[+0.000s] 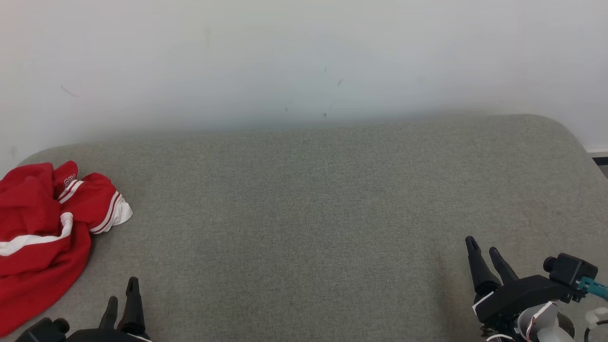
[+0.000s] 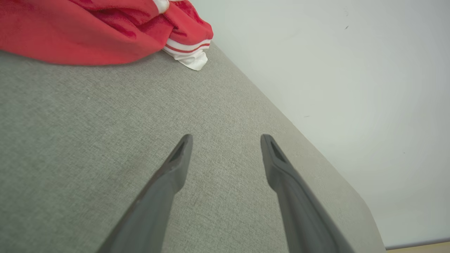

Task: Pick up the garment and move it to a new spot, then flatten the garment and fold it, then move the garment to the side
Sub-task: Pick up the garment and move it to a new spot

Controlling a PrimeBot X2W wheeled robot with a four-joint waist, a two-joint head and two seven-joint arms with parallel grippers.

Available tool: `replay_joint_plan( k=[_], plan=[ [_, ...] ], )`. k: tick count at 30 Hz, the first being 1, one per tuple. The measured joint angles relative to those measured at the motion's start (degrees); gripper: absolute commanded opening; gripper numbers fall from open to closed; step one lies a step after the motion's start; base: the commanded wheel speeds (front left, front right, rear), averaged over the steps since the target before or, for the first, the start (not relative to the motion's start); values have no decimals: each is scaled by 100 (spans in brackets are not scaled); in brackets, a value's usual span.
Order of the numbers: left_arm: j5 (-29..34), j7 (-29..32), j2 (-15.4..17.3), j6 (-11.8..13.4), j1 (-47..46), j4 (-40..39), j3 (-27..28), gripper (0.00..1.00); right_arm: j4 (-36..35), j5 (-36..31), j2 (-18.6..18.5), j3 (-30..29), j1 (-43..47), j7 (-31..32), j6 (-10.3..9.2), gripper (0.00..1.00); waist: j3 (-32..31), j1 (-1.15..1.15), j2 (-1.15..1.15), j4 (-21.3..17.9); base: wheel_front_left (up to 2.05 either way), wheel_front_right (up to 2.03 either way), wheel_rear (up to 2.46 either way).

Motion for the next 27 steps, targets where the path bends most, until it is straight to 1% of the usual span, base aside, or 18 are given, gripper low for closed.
replay_joint_plan(
  k=[6, 9, 13, 19, 27],
  plan=[
    [608, -8, -2, 96, -3, -33, 5, 100, 4, -416, -63, 98, -105, -91, -98, 100, -15, 0, 0, -24, 0, 0, 0],
    [895, -26, -4, 130, -3, -67, 2, 100, 4, -623, -78, 170, -104, -114, -116, 100, -22, 0, 0, -37, 0, 0, 0],
    [1244, -59, -3, 191, -3, -126, -8, 100, 1, -894, -138, 234, -113, -192, -199, 100, -30, 0, 0, -54, 0, 0, 0],
    [1804, -102, -2, 252, -3, -192, -15, 100, -12, -1335, -226, 328, -224, -293, -255, 100, -38, 0, 0, -82, 0, 0, 0],
    [2553, -109, -2, 379, -2, -322, -30, 100, -16, -1907, -281, 470, -231, -411, -397, 100, -52, 0, 0, -112, 0, 0, 0]
  ],
)
